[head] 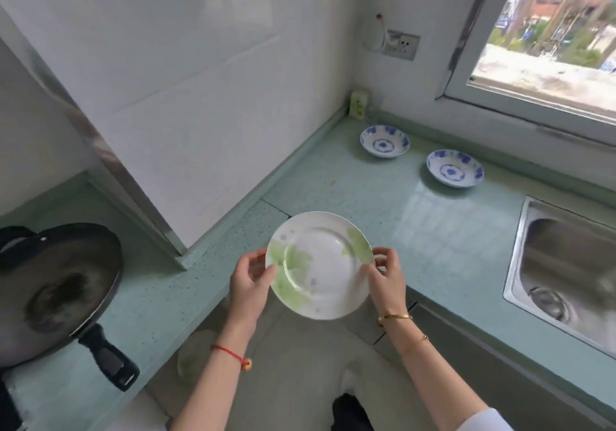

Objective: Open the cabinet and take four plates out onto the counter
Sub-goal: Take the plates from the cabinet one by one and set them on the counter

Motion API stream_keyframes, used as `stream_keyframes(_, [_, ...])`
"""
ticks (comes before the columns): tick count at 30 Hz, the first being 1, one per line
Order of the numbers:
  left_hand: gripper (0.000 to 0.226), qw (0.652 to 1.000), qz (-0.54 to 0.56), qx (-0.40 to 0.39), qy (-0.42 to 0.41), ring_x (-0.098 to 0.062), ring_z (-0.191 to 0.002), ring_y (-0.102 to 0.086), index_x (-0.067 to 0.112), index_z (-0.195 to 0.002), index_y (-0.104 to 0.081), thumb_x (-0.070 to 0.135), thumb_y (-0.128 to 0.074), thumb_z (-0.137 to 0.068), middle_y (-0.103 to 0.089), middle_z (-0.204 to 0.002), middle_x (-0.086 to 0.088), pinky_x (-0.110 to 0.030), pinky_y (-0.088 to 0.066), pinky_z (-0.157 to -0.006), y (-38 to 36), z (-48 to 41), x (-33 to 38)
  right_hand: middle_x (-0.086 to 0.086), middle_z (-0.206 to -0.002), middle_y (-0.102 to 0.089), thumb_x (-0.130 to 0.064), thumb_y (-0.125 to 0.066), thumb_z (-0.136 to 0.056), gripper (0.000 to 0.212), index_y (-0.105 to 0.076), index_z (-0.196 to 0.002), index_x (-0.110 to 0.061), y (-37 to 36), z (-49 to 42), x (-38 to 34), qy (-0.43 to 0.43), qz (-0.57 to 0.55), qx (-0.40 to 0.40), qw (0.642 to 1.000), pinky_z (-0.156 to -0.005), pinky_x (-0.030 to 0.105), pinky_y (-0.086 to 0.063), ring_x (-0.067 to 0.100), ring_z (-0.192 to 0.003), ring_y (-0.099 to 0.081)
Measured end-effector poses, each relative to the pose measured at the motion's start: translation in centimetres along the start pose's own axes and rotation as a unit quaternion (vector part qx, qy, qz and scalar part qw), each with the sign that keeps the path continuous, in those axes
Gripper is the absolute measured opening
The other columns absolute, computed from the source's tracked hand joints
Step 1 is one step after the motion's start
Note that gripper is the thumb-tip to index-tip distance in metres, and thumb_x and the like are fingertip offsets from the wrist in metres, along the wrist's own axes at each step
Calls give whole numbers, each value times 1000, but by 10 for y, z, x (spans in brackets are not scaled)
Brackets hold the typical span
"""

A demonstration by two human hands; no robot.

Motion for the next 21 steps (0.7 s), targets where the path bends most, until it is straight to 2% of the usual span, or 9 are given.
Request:
stream_keyframes(1, [30, 1000, -5, -8, -1, -12, -101, -65, 21, -114, -61, 5, -66, -88, -68, -111, 4, -29, -56, -83, -11, -9, 6, 3, -85, -59, -3, -56, -77, 24, -56, -97, -17, 6, -10, -4, -4, 1, 11, 1000, -64, 31, -44, 21, -68, -53])
stream_keyframes(5, [30, 999, -7, -29, -16, -13, -98, -65, 15, -113, -62, 1, -65, -87, -69, -108, 1, -19, -53, -77, -60, -50, 24, -1, -82, -59, -6, -56, -80, 21, -57, -97, -19, 28, -57, -18, 0, 10, 50, 999, -56, 28, -42, 15, -63, -52])
stream_keyframes(9, [30, 999, -11, -41, -5, -19, -98, -64, 19, -110, -61, 1, -66, -86, -68, -110, -2, -29, -54, -82, -109, -97, 38, 0, -82, -60, -7, -57, -80, 21, -57, -97, -17, 41, -118, -34, 10, 14, 66, 998, -56, 27, -43, 16, -67, -55])
stream_keyframes(13, [38, 998, -47, -41, 14, -25, -105, -64, 15, -119, -61, 4, -70, -84, -67, -117, -7, -43, -55, -94, -154, -144, 51, -2, -77, -60, -10, -59, -79, 19, -57, -97, -18, 44, -185, -49, 14, 37, 70, 997, -65, 31, -48, 17, -69, -58])
stream_keyframes(16, [43, 996, -77, -31, 17, -25, -107, -63, 12, -126, -59, 4, -70, -85, -66, -119, -8, -40, -55, -93, -179, -181, 56, -3, -71, -58, -8, -58, -80, 18, -55, -96, -16, 38, -234, -55, 22, 55, 43, 997, -52, 13, -42, 13, -64, -55])
stream_keyframes(17, [44, 996, -87, -31, 21, -25, -106, -63, 11, -128, -58, 4, -69, -85, -65, -120, -9, -39, -54, -91, -186, -193, 56, -4, -72, -58, -8, -58, -80, 18, -55, -97, -15, 34, -248, -55, 20, 64, 37, 997, -50, 11, -40, 13, -65, -55])
stream_keyframes(21, [45, 990, -128, -45, 40, -26, -106, -63, 10, -131, -57, 3, -65, -88, -62, -125, -7, -38, -52, -92, -207, -238, 47, 1, -83, -61, -8, -58, -82, 20, -54, -101, -11, 18, -296, -47, -7, 105, 25, 994, -58, 22, -39, 22, -75, -57])
Point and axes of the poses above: each hand's wrist, its own z-axis away from the middle knuckle, its own y-axis out of the back of the hand, x = y × z, the point moved 3 cm from there along -z, towards the middle knuckle
